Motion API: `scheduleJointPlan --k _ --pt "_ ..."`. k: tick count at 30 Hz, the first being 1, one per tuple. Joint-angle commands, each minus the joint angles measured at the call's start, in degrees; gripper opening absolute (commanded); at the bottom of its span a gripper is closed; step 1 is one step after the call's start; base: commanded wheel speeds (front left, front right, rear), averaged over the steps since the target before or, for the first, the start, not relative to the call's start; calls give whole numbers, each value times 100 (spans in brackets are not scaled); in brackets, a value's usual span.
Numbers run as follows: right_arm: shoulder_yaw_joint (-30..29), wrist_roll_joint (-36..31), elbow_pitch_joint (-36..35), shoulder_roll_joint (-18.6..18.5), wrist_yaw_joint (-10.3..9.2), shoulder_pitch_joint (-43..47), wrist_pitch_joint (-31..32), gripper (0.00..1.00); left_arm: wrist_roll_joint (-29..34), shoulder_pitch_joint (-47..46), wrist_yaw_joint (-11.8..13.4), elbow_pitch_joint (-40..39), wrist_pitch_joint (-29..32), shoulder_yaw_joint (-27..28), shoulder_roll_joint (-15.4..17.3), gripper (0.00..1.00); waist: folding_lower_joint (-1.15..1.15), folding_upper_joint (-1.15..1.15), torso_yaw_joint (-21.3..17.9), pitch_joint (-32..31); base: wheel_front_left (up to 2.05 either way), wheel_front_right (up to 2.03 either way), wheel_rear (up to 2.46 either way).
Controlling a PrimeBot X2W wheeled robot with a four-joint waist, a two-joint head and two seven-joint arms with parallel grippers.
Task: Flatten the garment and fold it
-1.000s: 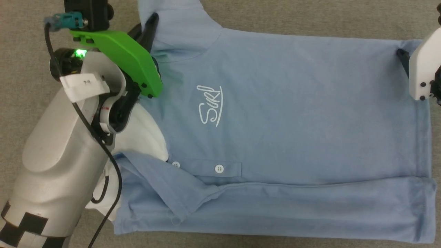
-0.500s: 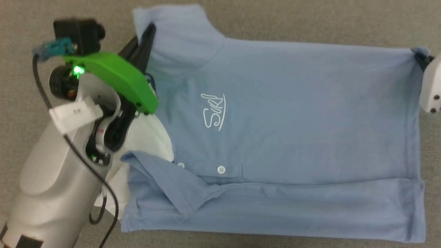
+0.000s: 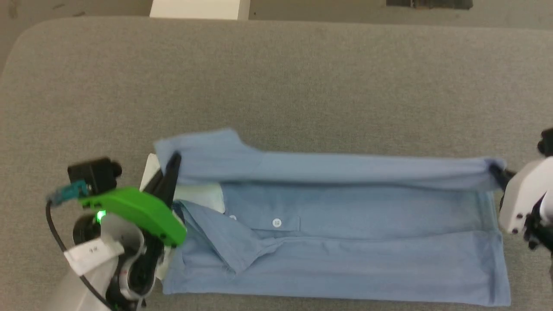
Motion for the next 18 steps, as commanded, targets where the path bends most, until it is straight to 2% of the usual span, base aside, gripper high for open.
scheduleJointPlan --k 1,10,11,12,13,18 --pt "-57 34 -46 48 -9 180 29 0 -30 197 78 35 -45 40 17 0 0 0 4 -183 0 0 0" --pt "-168 -29 12 336 -9 937 165 0 -289 749 242 631 34 3 -132 0 0 0 -8 -383 0 0 0" --pt "-130 -36 89 363 -9 1018 203 0 -373 779 274 767 121 -4 -175 4 0 0 -22 -425 0 0 0" --pt "-115 -36 111 372 -9 1039 191 33 -385 784 294 809 117 7 -188 38 0 0 -29 -453 0 0 0" --pt "-97 -34 136 379 -9 1069 169 100 -431 802 338 872 152 23 -214 100 0 0 -36 -492 0 0 0" --pt "-187 97 32 438 -9 1279 -49 100 -417 866 504 924 275 7 -152 100 0 0 -38 -715 0 0 0"
